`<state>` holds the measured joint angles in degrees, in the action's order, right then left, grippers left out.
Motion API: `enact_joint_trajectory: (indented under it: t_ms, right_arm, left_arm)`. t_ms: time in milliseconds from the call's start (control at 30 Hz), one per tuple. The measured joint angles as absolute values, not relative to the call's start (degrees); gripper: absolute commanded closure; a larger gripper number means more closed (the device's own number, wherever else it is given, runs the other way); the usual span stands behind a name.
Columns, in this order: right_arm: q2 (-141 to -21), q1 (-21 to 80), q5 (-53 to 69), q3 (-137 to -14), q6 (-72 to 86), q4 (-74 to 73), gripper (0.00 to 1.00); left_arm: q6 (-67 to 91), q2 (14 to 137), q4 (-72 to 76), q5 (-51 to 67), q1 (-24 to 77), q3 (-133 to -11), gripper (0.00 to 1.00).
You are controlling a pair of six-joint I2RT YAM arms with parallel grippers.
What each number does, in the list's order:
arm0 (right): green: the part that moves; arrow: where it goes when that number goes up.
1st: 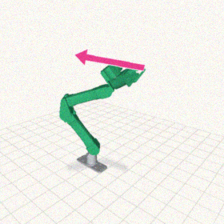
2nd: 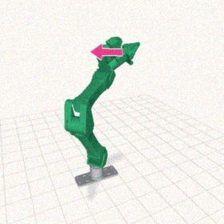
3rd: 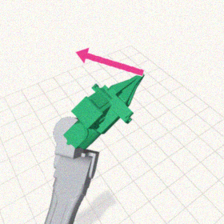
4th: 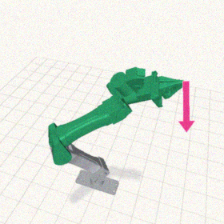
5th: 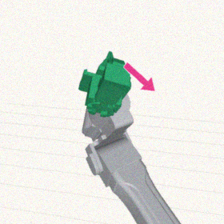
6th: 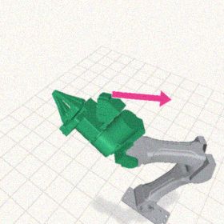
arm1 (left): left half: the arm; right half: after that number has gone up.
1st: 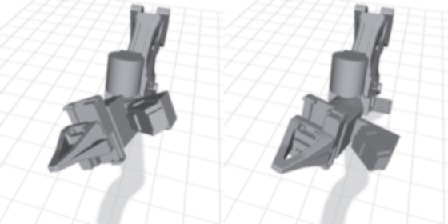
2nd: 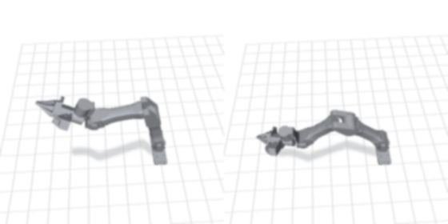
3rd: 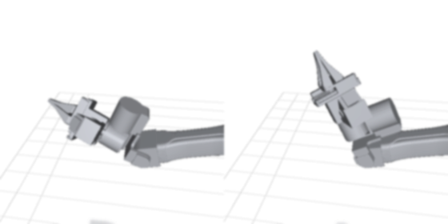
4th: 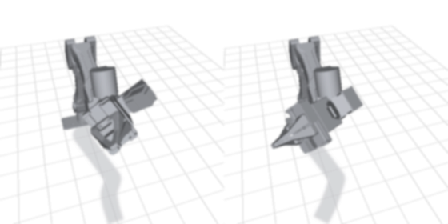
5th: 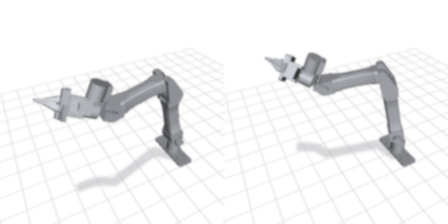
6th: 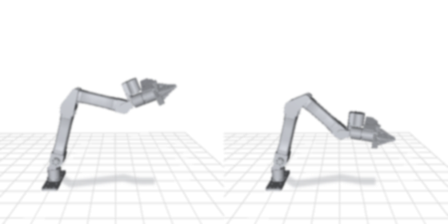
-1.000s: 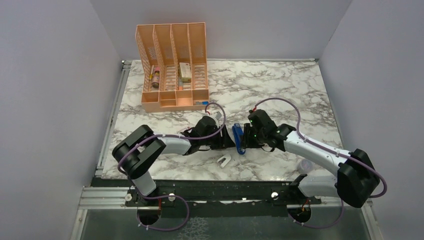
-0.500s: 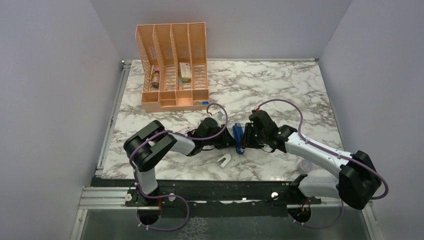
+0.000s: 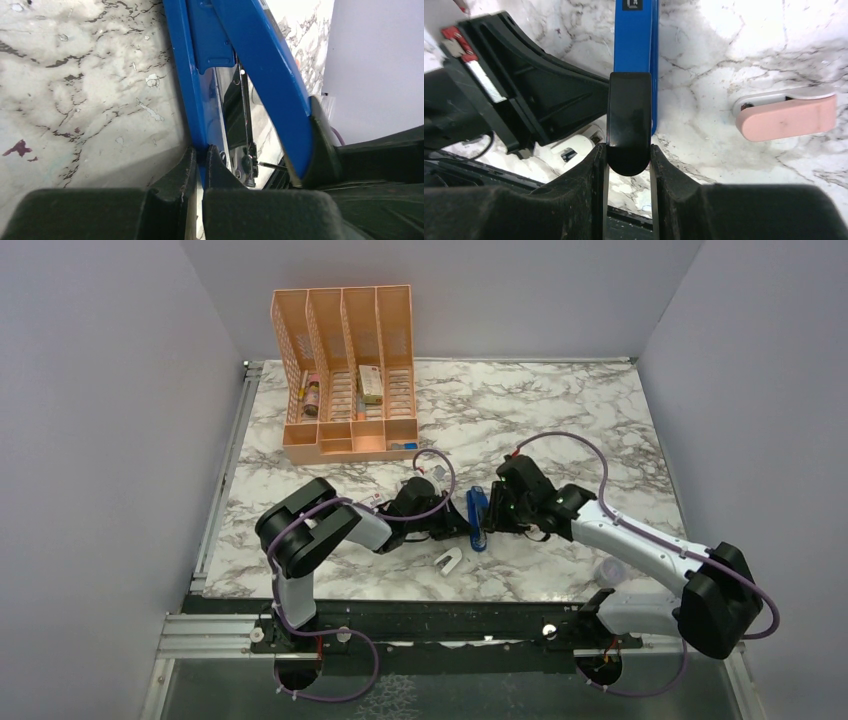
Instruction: Load the staples into the stapler
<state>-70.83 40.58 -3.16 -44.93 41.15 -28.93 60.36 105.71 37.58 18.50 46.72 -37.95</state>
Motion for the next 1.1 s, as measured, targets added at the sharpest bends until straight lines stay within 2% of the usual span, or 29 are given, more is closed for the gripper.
enact_joint_trajectory:
  t_ms: [233,467,1100]
  right_arm:
    - [-72.34,40.60,-9.30,-52.64,37.91,-34.41,0.85]
    - [-77.43,40.42,-15.81,-61.65,32.75,-36.10,0.75]
    - [-96.51,35.20,-19.16,-77.45,18.57,-21.47,0.63]
  left_arm:
    - [60.31,106.43,39.20,18.33,46.61,-37.69,1.00]
    - [60.25,107.02,40.62,17.21,46.57,-37.69,1.00]
    - [60.20,107.48,43.75,15.97,46.35,-36.34,1.00]
